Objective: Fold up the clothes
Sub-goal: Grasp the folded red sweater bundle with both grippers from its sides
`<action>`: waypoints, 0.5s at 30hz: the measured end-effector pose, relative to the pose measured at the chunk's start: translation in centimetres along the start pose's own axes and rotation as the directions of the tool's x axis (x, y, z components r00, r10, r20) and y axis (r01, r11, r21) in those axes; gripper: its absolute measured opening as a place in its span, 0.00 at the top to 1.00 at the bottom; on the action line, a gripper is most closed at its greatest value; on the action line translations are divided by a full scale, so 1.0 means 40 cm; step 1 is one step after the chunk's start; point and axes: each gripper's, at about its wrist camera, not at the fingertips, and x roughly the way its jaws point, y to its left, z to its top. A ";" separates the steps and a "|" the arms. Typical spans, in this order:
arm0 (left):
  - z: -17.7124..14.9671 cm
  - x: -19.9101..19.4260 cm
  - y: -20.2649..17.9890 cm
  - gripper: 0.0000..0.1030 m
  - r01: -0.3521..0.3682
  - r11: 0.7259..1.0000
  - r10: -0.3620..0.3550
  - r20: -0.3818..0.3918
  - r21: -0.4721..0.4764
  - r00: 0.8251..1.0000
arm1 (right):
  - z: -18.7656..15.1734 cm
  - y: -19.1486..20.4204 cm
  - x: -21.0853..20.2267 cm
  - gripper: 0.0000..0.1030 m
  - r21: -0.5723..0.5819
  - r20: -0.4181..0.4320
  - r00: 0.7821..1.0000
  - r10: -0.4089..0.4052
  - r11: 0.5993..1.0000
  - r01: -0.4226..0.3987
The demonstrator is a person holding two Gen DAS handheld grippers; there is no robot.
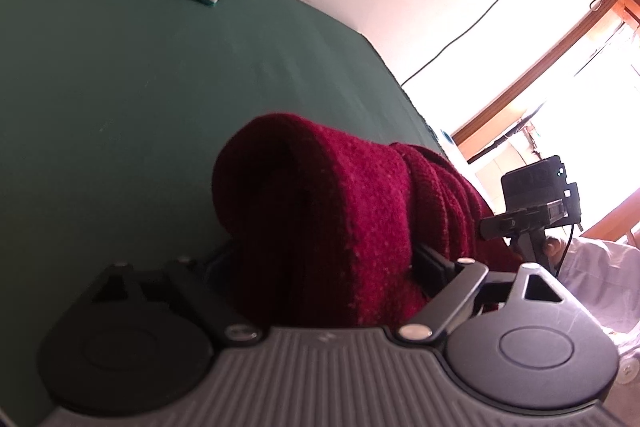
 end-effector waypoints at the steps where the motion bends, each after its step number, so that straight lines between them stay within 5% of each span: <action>1: -0.001 -0.002 -0.002 0.21 -0.005 1.000 0.005 0.004 -0.015 1.000 | -0.003 -0.001 -0.001 0.34 0.017 0.008 1.000 -0.010 1.000 0.010; 3: 0.002 -0.015 -0.017 0.29 -0.026 0.999 0.027 0.020 -0.026 0.999 | -0.017 -0.005 -0.013 0.45 0.088 0.039 0.999 -0.014 0.996 0.011; 8: 0.058 -0.075 -0.091 0.45 -0.121 0.992 0.117 0.097 0.034 0.988 | 0.007 0.061 -0.034 0.53 0.071 0.068 0.997 -0.022 0.997 0.018; 14: 0.298 -0.217 -0.124 0.52 -0.198 0.963 0.150 0.246 0.184 0.957 | 0.190 0.195 -0.039 0.54 -0.038 0.162 0.987 0.024 0.999 -0.018; 15: 0.346 -0.242 -0.128 0.62 -0.213 0.954 0.152 0.272 0.212 0.950 | 0.233 0.224 -0.035 0.54 -0.061 0.184 0.983 0.022 0.998 -0.011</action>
